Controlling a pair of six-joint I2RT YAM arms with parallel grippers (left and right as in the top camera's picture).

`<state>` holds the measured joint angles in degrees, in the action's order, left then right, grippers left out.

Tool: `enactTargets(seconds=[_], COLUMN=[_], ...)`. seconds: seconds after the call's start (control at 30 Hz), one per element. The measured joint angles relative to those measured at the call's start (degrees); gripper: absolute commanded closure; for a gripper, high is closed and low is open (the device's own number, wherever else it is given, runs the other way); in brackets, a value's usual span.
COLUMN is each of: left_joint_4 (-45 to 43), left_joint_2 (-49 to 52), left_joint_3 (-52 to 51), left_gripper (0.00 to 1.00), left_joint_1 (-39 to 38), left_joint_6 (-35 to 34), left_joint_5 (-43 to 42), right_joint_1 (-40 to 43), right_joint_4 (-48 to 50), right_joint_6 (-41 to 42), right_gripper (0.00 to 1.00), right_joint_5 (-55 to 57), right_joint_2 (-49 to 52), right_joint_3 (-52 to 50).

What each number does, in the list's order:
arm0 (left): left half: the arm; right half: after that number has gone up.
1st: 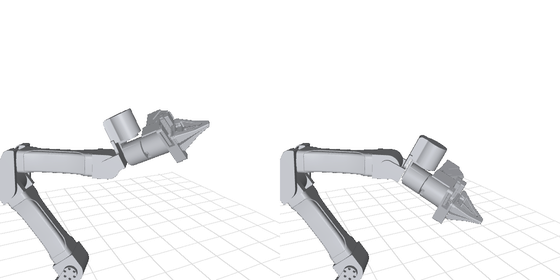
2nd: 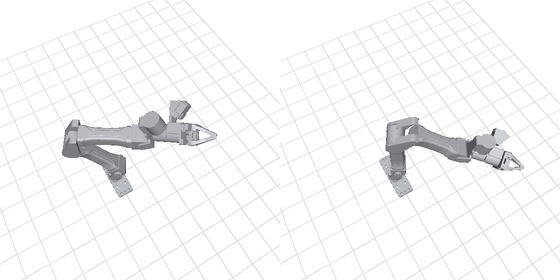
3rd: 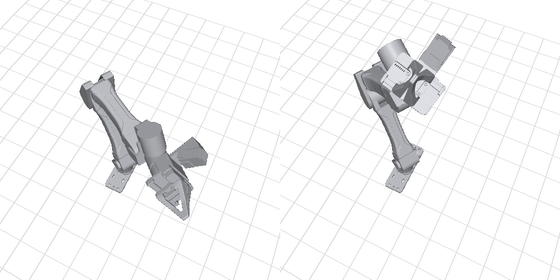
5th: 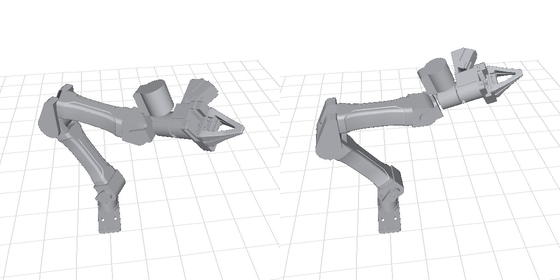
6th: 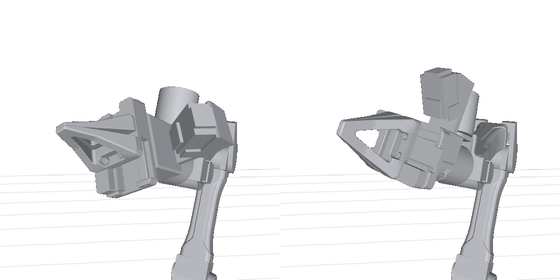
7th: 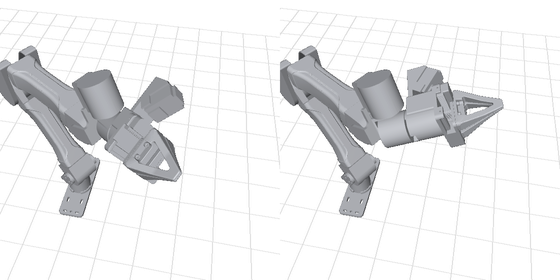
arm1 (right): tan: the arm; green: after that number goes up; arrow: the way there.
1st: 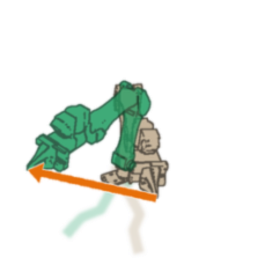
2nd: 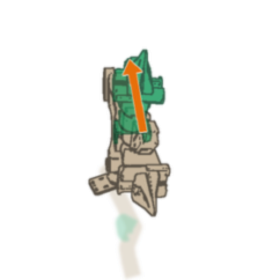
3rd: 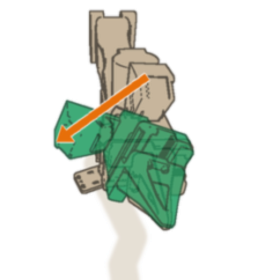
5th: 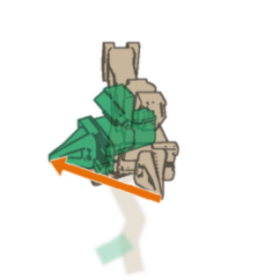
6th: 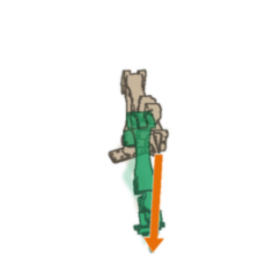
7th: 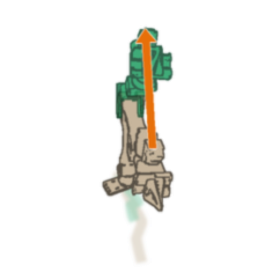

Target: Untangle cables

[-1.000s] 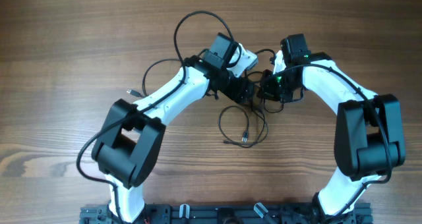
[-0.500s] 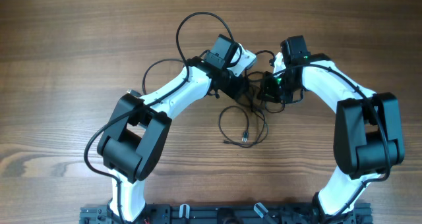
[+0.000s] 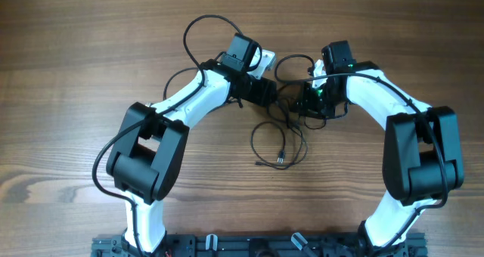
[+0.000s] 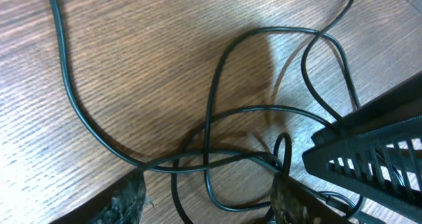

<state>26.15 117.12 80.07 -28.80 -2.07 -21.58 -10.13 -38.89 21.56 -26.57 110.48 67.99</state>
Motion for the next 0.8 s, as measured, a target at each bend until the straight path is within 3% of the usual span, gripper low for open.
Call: enactTargets(seconds=[0.37, 0.5, 0.57, 0.6, 0.63, 0.67, 0.8], left_joint_4=[0.59, 0.55, 0.55, 0.57, 0.55, 0.57, 1.01], left_joint_2=[0.02, 0.04, 0.04, 0.04, 0.04, 0.04, 0.04], left_joint_3=[-3.91, -4.28, -4.28, -4.28, -4.28, -4.28, -4.28], left_gripper=[0.50, 0.74, 0.81, 0.80, 0.48, 0.37, 0.27], left_joint_1=[-0.94, -1.77, -2.29, -2.34, -2.21, -1.88, 0.74], left_joint_6=[-1.92, -2.91, -2.99, -2.86, -3.15, -3.69, -7.63], left_joint_5=[-0.81, -1.07, -3.06, -4.17, -6.16, -7.93, -11.17], right_joint_1=[0.00, 0.00, 0.00, 0.00, 0.00, 0.00, 0.00], right_joint_4=[0.24, 0.22, 0.22, 0.22, 0.22, 0.22, 0.22], right_joint_6=[0.00, 0.00, 0.00, 0.00, 0.00, 0.00, 0.00], right_gripper=[0.66, 0.66, 0.65, 0.65, 0.65, 0.65, 0.65], right_joint_5=[0.00, 0.00, -0.02, -0.02, 0.00, -0.02, -0.02], right_joint_2=[0.00, 0.00, 0.00, 0.00, 0.00, 0.00, 0.00], right_joint_3=[0.00, 0.00, 0.00, 0.00, 0.00, 0.00, 0.00])
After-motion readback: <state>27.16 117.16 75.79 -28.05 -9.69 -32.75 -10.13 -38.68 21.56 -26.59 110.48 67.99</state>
